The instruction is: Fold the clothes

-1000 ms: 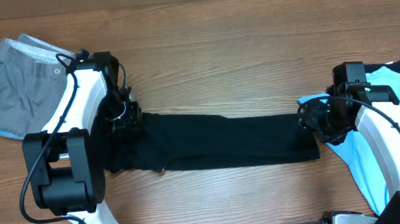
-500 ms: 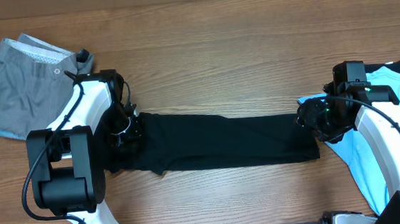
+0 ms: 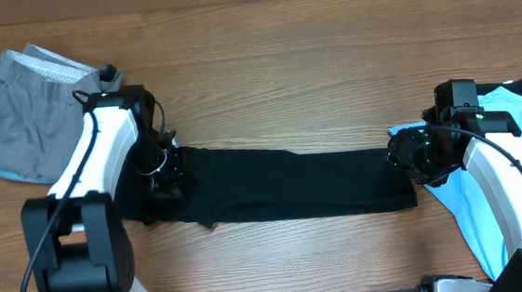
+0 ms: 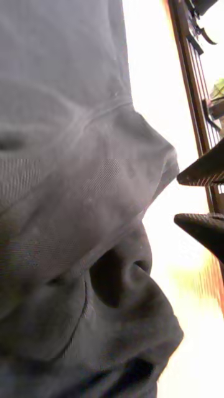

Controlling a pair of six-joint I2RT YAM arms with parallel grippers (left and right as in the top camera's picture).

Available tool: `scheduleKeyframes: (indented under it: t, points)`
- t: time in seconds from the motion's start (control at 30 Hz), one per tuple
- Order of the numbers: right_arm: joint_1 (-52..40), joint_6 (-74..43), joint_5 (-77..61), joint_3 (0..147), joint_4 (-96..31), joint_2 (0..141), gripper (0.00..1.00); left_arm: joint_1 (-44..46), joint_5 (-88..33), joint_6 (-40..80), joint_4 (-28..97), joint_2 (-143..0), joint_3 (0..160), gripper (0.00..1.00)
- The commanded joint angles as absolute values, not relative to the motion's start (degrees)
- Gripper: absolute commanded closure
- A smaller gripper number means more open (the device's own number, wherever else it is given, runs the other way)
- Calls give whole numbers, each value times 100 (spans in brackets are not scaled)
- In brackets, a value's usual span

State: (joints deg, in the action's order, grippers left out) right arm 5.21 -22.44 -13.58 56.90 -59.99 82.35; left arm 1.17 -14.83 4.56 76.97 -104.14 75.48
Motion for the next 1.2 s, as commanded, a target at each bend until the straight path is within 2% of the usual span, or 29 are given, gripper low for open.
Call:
scheduleKeyframes:
  t: [0.0, 0.17, 0.27, 0.4, 0.43, 0.5, 0.53, 0.67, 0.77, 0.87, 0.93, 1.0, 1.03, 1.1, 1.17]
  points:
    - [532, -2202, -1404, 5808, -5968, 8167, 35, 285, -1675, 416, 7655, -10287, 7570, 77]
    - [532, -2202, -1404, 5808, -5942, 8167, 32, 917, -1758, 56, 7102, -10289, 7190, 57]
    - [532, -2202, -1404, 5808, -5927, 8167, 32, 1356, -1470, 62, 6869, -10296, 6960, 52]
    - [532, -2202, -1404, 5808, -5927, 8167, 32, 1750, -1271, 154, 6847, -10298, 6794, 52]
    - [532, -2200, -1404, 5808, -5924, 8167, 32, 1817, -1212, 165, 6862, -10298, 6788, 55]
    - [532, -2200, -1404, 5808, -5929, 8167, 32, 1885, -910, 467, 6921, -10296, 6799, 67]
    - [532, -2198, -1402, 5808, -5933, 8167, 32, 1887, -718, 687, 6936, -10294, 6816, 68]
    - [532, -2049, -1404, 5808, -5953, 8167, 32, 1667, -390, 1208, 6932, -10294, 7019, 65]
    - [532, -2029, -1406, 5808, -5999, 8167, 32, 1260, -403, 1249, 6978, -10267, 7343, 67]
    - [532, -1942, -1406, 5808, -6020, 8167, 31, 775, -403, 1249, 6982, -10160, 7581, 60]
    - [532, -1944, -1406, 5808, -6014, 8167, 31, 386, -471, 1251, 6978, -10082, 7666, 46]
    - [532, -1946, -1409, 5808, -6007, 8167, 31, -3, -668, 1249, 6904, -10068, 7677, 37]
    - [532, -1946, -1409, 5808, -6007, 8167, 31, -183, -816, 1249, 6829, -10086, 7671, 29]
    - [532, -1946, -1406, 5808, -6010, 8167, 31, -429, -1026, 1247, 6672, -10114, 7660, 23]
    - [532, -1946, -1409, 5808, -6023, 8167, 29, -578, -1162, 1247, 6508, -10114, 7660, 21]
